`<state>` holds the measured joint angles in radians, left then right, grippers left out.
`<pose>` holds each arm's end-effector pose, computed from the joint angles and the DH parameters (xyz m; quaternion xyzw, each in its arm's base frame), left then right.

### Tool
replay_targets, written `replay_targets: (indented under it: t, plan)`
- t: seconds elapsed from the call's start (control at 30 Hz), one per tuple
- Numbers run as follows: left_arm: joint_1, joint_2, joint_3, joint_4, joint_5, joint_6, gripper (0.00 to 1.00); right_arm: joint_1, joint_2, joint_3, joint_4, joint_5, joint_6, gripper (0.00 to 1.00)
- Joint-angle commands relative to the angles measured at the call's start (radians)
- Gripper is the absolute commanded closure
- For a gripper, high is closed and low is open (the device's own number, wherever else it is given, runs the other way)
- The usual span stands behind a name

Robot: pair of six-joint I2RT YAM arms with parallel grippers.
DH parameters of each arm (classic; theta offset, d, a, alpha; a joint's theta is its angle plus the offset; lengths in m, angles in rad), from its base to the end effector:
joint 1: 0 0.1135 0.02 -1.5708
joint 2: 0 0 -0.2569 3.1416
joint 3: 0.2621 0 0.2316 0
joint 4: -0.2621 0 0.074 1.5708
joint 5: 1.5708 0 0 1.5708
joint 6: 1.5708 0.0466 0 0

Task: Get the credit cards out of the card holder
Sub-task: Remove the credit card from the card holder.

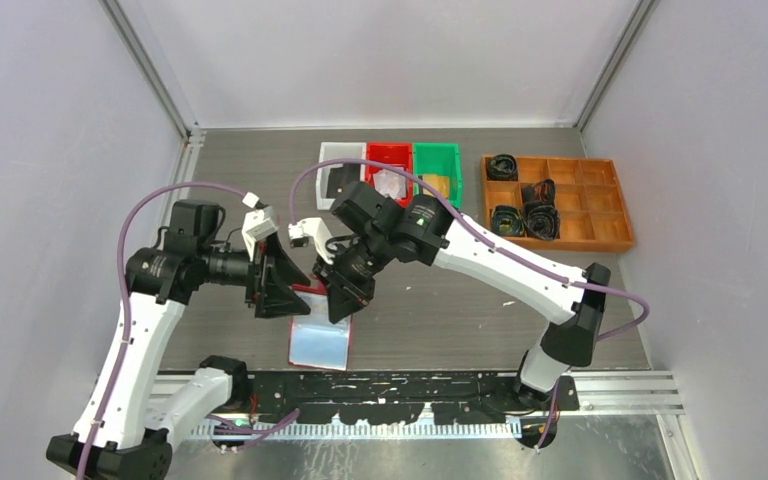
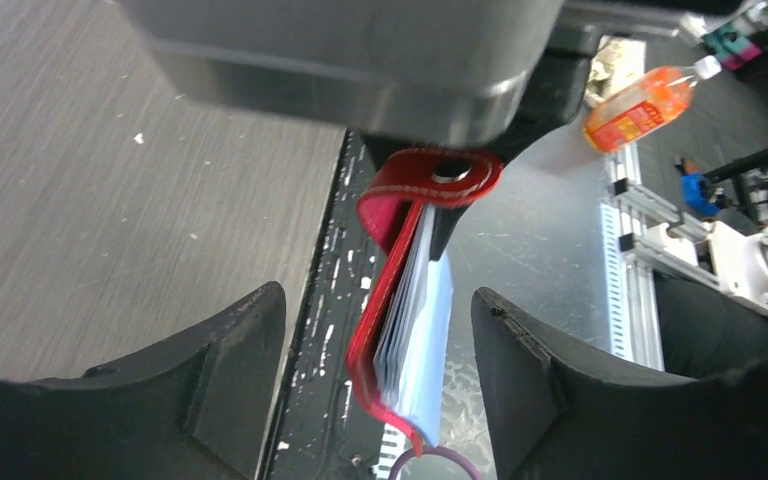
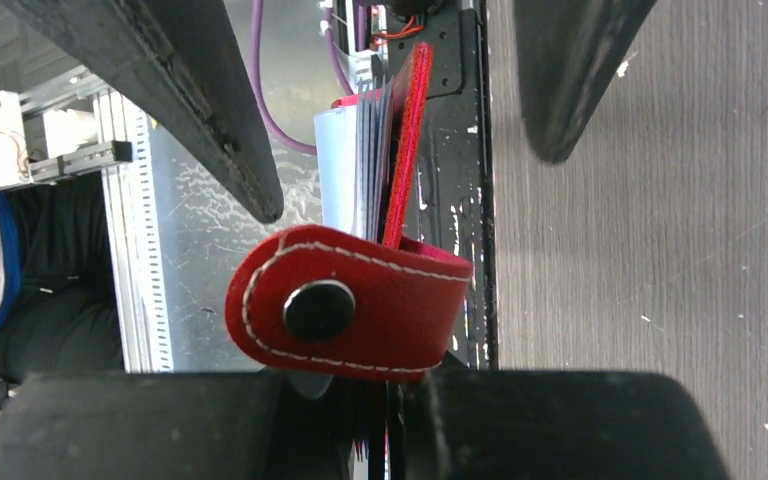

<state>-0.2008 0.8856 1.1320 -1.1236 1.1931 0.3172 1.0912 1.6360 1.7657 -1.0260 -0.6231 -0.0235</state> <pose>0.1070 -0.0660 0.3551 0.3838 0.7032 -0.5111 0.3114 0.1238 0.2970 0.3709 -0.5612 0.7087 0.4093 0.1239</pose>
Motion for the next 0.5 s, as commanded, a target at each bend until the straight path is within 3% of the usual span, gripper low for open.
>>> replay_targets:
  t: [0.0,0.1,0.17,0.27,0.3,0.37,0.47]
  plan:
    - [0.003,0.016,0.003,-0.018,0.133,-0.013,0.35,0.007,-0.003,0.07,0.06,-0.098,-0.02,0.99]
    - [0.003,0.024,0.0,-0.01,0.132,-0.02,0.44,0.009,0.014,0.113,0.036,-0.112,-0.033,0.99]
    - [0.003,0.034,0.0,-0.011,0.136,-0.021,0.59,0.011,0.035,0.145,0.008,-0.116,-0.045,0.97]
    - [0.003,0.05,0.014,-0.019,0.119,-0.006,0.87,0.011,0.037,0.162,0.009,-0.076,-0.035,0.75]
    - [0.003,0.054,0.026,-0.021,0.108,-0.001,0.98,0.009,0.016,0.139,0.048,-0.039,-0.007,0.7]
    - [0.003,0.059,0.052,0.006,0.082,-0.022,1.0,-0.007,-0.063,0.02,0.223,0.057,0.088,0.53]
    - [0.005,0.051,0.078,0.128,0.059,-0.16,1.0,-0.079,-0.227,-0.259,0.597,0.05,0.312,0.48]
